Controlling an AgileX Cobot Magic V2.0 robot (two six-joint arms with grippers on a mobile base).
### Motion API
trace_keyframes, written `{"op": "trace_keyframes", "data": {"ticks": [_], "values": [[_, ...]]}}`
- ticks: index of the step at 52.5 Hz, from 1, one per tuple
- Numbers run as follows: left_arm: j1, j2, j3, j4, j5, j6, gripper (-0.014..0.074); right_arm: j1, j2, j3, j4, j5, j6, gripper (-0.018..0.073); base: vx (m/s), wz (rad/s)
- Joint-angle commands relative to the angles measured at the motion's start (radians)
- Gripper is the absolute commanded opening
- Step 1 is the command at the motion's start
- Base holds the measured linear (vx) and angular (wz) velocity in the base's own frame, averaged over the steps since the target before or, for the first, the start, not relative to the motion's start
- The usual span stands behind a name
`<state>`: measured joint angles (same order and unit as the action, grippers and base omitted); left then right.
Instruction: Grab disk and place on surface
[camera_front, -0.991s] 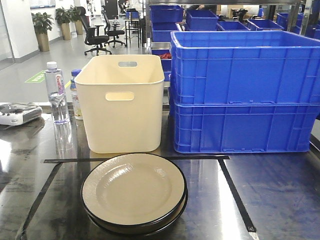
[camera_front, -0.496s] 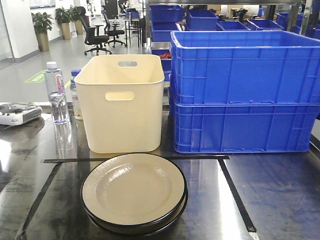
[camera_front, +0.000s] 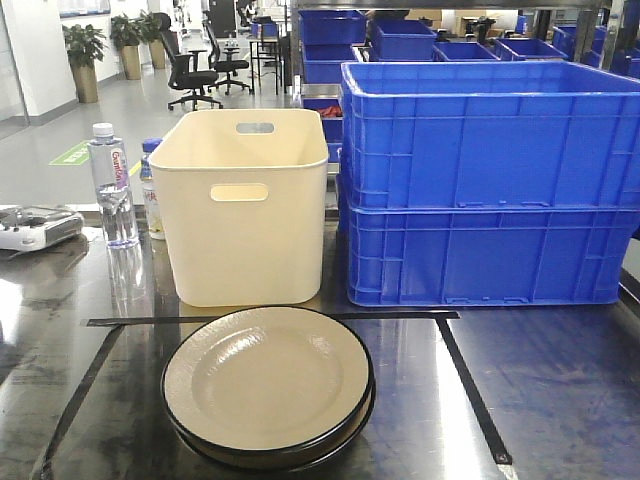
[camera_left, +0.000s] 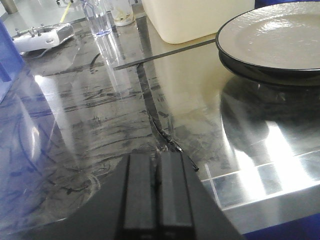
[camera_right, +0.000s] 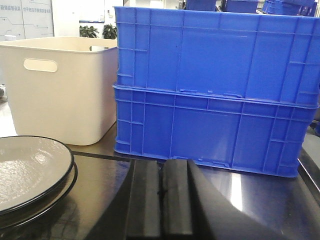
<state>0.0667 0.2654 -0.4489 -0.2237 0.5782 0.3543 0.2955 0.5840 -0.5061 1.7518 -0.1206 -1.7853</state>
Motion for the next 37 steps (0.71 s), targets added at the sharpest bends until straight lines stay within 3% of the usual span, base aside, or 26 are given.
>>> {"op": "trace_keyframes", "data": {"ticks": [1,5,10,17,23,27,31,37], "values": [[-0.008,-0.014,-0.026,-0.022,-0.078,-0.001,-0.0002,-0.002,-0.001,-0.029,0.037,0.012,-0.004,-0.0009,0.00,0.00],[-0.008,-0.043,-0.004,-0.013,-0.108,0.000,-0.0002,-0.002,-0.001,-0.029,0.037,0.012,-0.004,-0.0009,0.00,0.00],[-0.008,-0.110,0.070,-0.015,-0.244,-0.010,-0.0002,-0.002,-0.001,-0.029,0.037,0.012,-0.004,-0.0009,0.00,0.00],[-0.008,-0.245,0.272,-0.007,-0.497,-0.090,-0.0002,-0.002,-0.001,-0.029,0.037,0.012,-0.004,-0.0009,0.00,0.00],[-0.008,-0.290,0.446,0.061,-0.639,-0.178,-0.0002,-0.002,0.002,-0.029,0.037,0.012,-0.004,-0.0009,0.00,0.00],[-0.008,-0.293,0.499,0.104,-0.626,-0.254,-0.0002,-0.002,0.002,-0.029,0.037,0.012,-0.004,-0.0009,0.00,0.01],[-0.008,-0.291,0.490,0.165,-0.559,-0.254,-0.0002,-0.002,0.003,-0.029,0.037,0.013,-0.004,-0.0009,0.00,0.00],[-0.008,-0.291,0.491,0.160,-0.548,-0.254,-0.0002,-0.002,0.003,-0.029,0.037,0.012,-0.004,-0.0009,0.00,-0.01]]}}
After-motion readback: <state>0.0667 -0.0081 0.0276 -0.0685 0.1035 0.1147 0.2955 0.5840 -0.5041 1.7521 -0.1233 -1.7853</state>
